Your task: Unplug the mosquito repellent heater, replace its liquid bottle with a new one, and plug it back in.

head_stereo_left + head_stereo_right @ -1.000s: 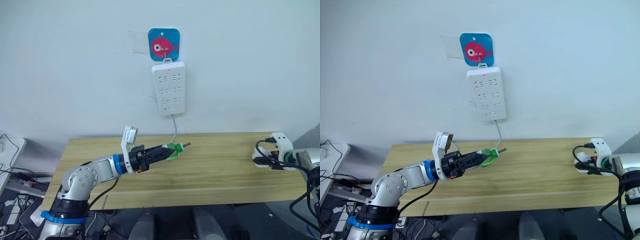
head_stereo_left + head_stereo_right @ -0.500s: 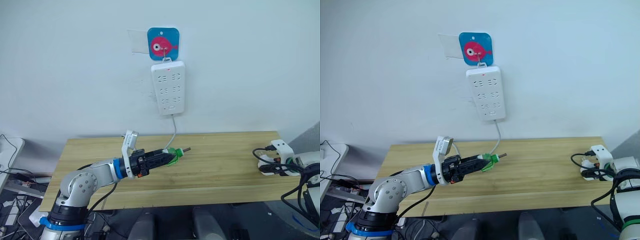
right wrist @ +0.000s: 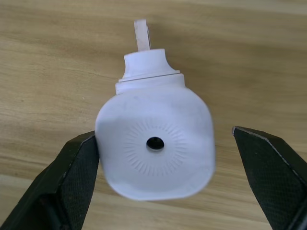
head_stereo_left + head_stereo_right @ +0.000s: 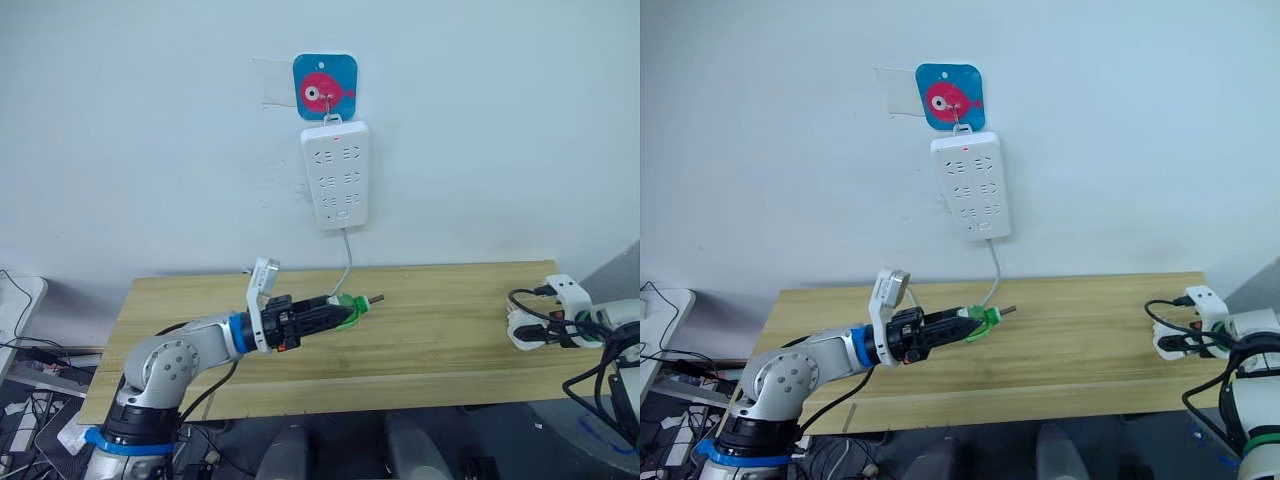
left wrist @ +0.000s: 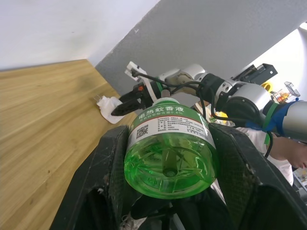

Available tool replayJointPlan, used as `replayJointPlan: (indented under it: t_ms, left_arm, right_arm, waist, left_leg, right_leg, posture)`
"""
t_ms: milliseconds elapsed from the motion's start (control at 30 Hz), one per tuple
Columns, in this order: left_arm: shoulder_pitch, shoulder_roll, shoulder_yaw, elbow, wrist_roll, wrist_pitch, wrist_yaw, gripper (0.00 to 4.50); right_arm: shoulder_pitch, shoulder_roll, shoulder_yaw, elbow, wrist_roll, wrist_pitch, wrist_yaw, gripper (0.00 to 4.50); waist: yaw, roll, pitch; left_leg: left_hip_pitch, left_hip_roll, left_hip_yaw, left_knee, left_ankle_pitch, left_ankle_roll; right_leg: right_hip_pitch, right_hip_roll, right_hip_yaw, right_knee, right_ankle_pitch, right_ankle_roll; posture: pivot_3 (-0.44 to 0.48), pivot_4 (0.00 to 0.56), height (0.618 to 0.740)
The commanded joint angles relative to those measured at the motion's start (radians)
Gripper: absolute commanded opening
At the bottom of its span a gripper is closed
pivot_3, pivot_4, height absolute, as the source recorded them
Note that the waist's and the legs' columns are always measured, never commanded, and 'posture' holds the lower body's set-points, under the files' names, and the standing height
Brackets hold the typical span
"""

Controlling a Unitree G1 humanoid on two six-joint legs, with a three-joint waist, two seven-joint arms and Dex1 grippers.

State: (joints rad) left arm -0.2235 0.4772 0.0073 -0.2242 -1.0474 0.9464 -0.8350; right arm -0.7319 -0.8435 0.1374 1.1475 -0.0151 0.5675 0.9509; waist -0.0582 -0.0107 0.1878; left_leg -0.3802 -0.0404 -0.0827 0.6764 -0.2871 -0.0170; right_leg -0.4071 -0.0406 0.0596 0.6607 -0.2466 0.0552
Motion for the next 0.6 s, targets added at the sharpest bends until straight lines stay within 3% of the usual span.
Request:
replayJointPlan:
  t_ms: [33, 167, 300, 367, 500, 600]
  left_arm:
    - [-0.012, 0.000, 0.006, -0.010, 0.007, -0.016, -0.034, 2.24]
    - [-0.021, -0.021, 0.004, -0.012, 0.043, -0.062, -0.044, 2.24]
    - [-0.050, -0.094, 0.002, -0.002, 0.098, -0.141, 0.000, 2.24]
    - [-0.062, -0.126, 0.002, 0.004, 0.132, -0.181, 0.017, 2.24]
    - [-0.102, -0.187, -0.015, 0.045, 0.260, -0.310, 0.062, 2.24]
    - [-0.125, -0.212, -0.040, 0.058, 0.330, -0.372, 0.073, 2.24]
  right_arm:
    - [-0.017, -0.073, -0.052, -0.136, 0.035, 0.087, 0.073, 4.46]
    - [0.070, -0.114, -0.152, -0.452, 0.158, 0.297, 0.137, 4.46]
    - [0.192, 0.003, -0.403, -0.812, 0.393, 0.574, 0.071, 4.46]
    - [0.230, 0.121, -0.554, -0.988, 0.491, 0.714, -0.014, 4.46]
    - [0.137, 0.571, -0.968, -1.302, 0.645, 1.023, -0.276, 4.46]
    - [0.118, 0.815, -1.104, -1.433, 0.800, 1.047, -0.479, 4.46]
  waist:
    - [0.000, 0.000, 0.000]
    - [-0.004, 0.000, 0.000]
    - [-0.006, -0.001, 0.001]
    - [-0.010, -0.001, 0.001]
    - [-0.019, 0.000, 0.001]
    - [-0.023, 0.000, 0.001]
  left_leg:
    - [0.000, 0.000, 0.000, 0.000, 0.000, 0.000]
    - [0.000, 0.000, 0.000, 0.000, 0.000, 0.000]
    - [-0.001, 0.001, -0.001, 0.000, 0.000, 0.000]
    - [-0.001, 0.002, -0.001, 0.000, 0.000, 0.000]
    - [-0.001, 0.002, 0.000, 0.000, 0.000, -0.001]
    - [-0.002, 0.002, -0.002, -0.001, -0.001, -0.001]
  right_leg:
    - [0.000, 0.000, 0.000, 0.000, 0.000, 0.000]
    - [0.000, 0.000, 0.000, 0.000, 0.000, 0.000]
    - [0.000, 0.001, -0.001, -0.001, 0.000, 0.000]
    - [0.001, 0.001, 0.000, -0.002, 0.000, 0.001]
    - [-0.001, 0.001, 0.001, 0.000, 0.000, 0.001]
    - [-0.004, 0.001, 0.000, 0.001, 0.000, 0.001]
  posture:
    - [-0.074, 0.178, 0.740]
    - [-0.118, 0.176, 0.740]
    - [-0.142, 0.175, 0.740]
    - [-0.147, 0.176, 0.740]
    - [-0.158, 0.180, 0.740]
    - [-0.161, 0.178, 0.740]
